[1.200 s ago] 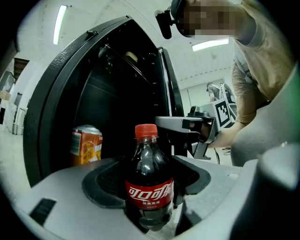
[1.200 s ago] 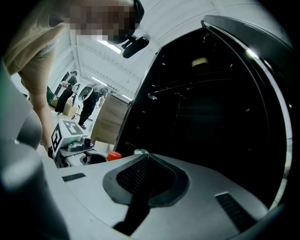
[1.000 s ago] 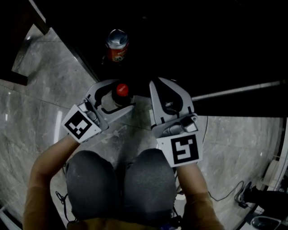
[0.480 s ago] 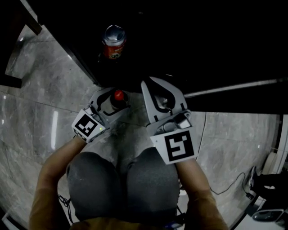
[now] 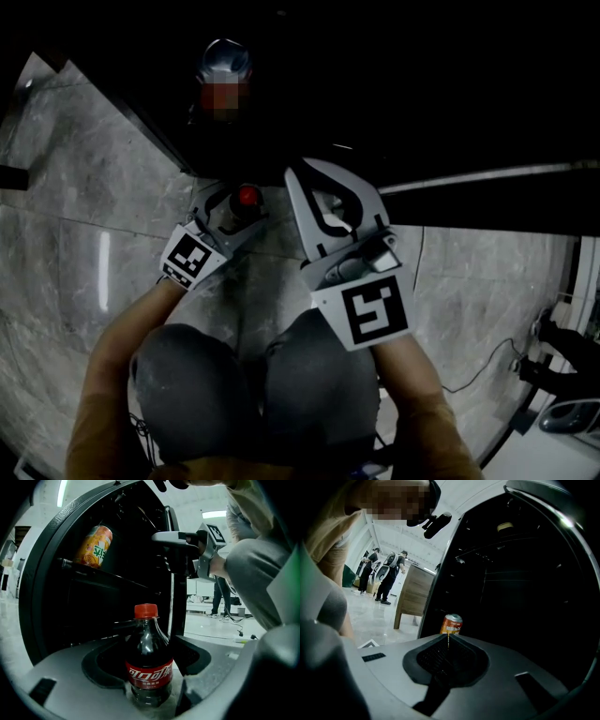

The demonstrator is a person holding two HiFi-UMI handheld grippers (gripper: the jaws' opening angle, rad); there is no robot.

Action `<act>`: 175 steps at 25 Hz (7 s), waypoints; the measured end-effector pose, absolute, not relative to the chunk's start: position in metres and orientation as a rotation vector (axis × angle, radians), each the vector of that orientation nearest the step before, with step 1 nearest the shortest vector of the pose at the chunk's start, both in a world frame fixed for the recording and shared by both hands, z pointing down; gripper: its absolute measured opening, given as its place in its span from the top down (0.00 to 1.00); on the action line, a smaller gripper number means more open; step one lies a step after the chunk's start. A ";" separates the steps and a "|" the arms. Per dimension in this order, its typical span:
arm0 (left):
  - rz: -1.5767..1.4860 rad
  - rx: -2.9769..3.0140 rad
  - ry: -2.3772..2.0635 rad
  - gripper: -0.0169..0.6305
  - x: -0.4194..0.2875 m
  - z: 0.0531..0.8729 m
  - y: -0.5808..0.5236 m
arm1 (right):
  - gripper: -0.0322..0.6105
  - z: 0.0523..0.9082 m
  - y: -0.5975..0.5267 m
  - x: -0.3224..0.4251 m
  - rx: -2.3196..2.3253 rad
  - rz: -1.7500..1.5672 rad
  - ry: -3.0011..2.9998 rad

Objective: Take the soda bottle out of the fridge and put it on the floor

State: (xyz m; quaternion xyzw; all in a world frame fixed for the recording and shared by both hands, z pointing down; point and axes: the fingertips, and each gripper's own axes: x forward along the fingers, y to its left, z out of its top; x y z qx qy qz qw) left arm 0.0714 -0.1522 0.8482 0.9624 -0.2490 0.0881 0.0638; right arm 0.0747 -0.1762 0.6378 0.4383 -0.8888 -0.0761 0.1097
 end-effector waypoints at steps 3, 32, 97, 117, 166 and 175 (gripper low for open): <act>0.300 2.885 -0.760 0.51 0.072 0.870 -0.157 | 0.95 0.649 -0.183 0.075 1.279 -0.203 -2.590; 0.507 2.914 -0.648 0.51 0.064 0.916 -0.124 | 0.95 0.649 -0.186 0.074 1.296 -0.156 -2.638; 0.130 2.980 -0.913 0.97 0.017 0.723 -0.170 | 0.95 0.645 -0.196 0.068 1.299 -0.075 -2.662; 0.162 2.723 -1.165 0.97 -0.010 0.592 -0.159 | 0.95 0.534 -0.152 0.040 1.214 0.091 -2.558; 0.230 2.704 -1.309 0.97 -0.002 0.261 -0.099 | 0.95 0.276 -0.137 0.042 1.034 -0.046 -2.529; 0.187 2.726 -1.329 0.97 -0.006 0.216 -0.097 | 0.95 0.242 -0.138 0.053 1.082 -0.071 -2.520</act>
